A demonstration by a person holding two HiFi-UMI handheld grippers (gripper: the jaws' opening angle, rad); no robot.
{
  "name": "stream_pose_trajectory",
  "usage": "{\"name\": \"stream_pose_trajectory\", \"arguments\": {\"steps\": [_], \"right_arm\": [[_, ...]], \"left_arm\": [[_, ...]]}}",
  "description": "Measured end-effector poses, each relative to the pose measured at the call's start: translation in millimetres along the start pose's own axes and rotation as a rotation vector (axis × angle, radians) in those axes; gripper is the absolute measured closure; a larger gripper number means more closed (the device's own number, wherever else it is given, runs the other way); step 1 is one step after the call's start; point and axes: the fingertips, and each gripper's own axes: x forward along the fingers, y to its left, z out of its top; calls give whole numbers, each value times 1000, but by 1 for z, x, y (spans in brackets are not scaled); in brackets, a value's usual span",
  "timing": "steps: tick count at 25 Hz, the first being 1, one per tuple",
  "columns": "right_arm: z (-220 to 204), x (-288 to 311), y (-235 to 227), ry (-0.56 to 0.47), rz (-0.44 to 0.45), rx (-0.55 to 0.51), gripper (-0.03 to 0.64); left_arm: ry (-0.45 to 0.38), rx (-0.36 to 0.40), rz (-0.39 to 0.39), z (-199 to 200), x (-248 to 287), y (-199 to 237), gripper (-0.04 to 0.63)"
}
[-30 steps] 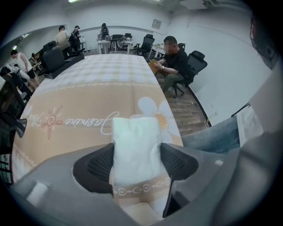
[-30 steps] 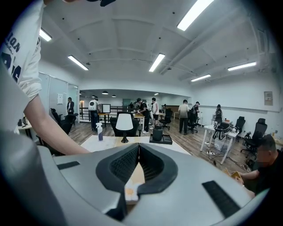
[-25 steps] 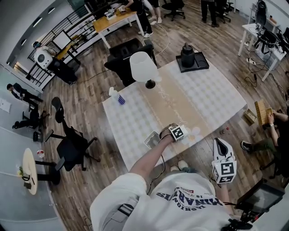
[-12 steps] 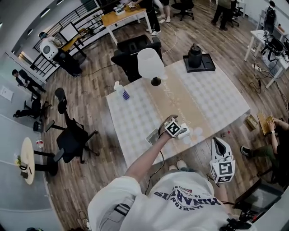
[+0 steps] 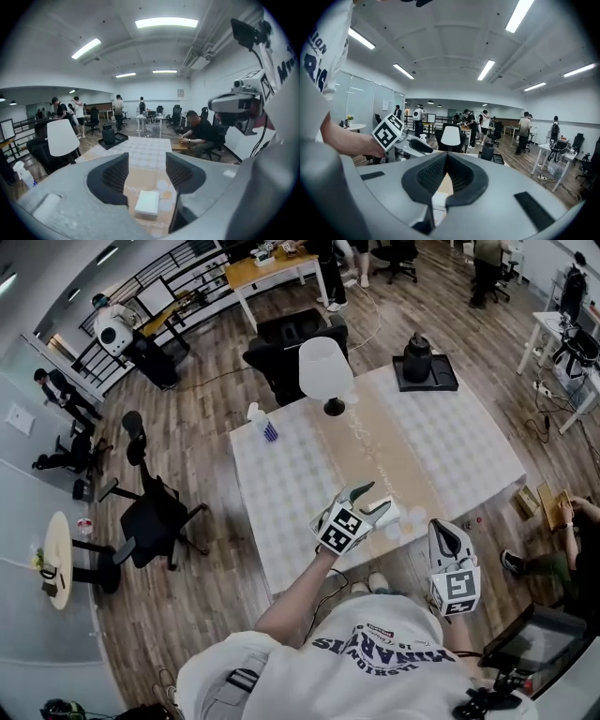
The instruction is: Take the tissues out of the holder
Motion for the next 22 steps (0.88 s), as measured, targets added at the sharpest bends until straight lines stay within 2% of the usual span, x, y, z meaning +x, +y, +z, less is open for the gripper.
{"name": "stream_pose_trajectory", "arguments": {"steps": [5,10,13,15,18,22], "right_arm": [[8,17,24,-20,83,-16,609],[21,35,52,-46,187,-47,609],[30,42,69,-64,239,-61,609],[32,48,82,-68,283,-74,609],[31,53,101,-69,354,-88,609],[30,59,118,-71,400,-89,611]], "left_arm": [[-113,-10,97,16,-47,-6,414],[-228,-92,238,21,-101,-5,451],[-265,-145,322,13,-132,-3,506],[-286,-181,352,4,-146,1,591],[-290,-191,381,-6,-162,4,591],[-279,-186,419,-18,-179,10,592]]}}
